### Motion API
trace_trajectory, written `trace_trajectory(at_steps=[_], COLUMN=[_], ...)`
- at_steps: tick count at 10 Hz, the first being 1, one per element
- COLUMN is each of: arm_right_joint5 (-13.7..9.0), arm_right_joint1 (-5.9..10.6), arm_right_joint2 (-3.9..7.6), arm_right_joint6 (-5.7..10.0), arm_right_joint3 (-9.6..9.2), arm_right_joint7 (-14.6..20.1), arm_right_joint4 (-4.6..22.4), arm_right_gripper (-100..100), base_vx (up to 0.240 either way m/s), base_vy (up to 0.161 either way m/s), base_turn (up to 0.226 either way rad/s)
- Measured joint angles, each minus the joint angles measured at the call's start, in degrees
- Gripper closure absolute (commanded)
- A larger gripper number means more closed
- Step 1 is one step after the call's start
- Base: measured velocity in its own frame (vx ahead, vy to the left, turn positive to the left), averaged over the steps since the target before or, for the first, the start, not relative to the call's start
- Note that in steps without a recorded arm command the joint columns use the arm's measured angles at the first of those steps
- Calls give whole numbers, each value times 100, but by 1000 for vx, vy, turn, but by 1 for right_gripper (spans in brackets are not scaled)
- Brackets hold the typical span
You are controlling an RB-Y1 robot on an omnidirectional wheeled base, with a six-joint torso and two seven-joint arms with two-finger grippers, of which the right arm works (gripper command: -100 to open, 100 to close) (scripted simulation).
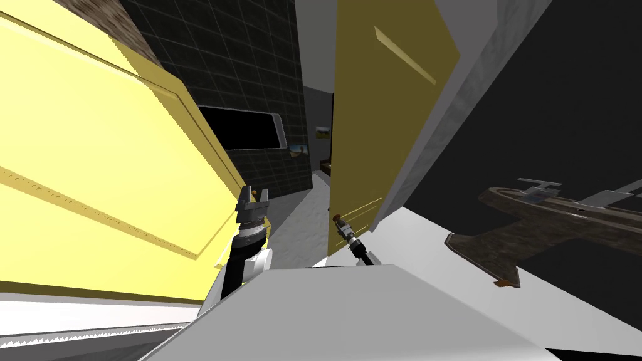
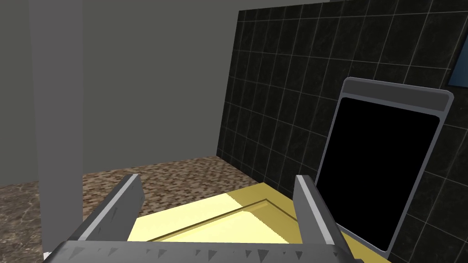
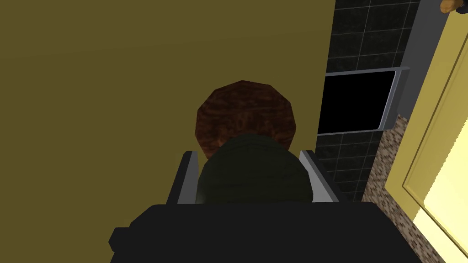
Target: Push the door open
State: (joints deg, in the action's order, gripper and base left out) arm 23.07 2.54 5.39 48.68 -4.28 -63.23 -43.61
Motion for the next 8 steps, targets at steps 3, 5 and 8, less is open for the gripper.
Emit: trace_trajectory(at_steps=[3, 5, 8], arm_right_joint5=[-127, -248, -381], arm_right_joint1=[-35, -31, -20], arm_right_joint2=[10, -13, -14], arm_right_joint6=[-25, 1, -24], arm_right_joint3=[47, 108, 161], arm_right_joint7=[386, 664, 1050], arm_right_joint4=[-48, -20, -52], arm_right_gripper=[100, 100, 100], base_vx=[19, 35, 28], base_vy=[7, 2, 10], base_turn=[71, 93, 60])
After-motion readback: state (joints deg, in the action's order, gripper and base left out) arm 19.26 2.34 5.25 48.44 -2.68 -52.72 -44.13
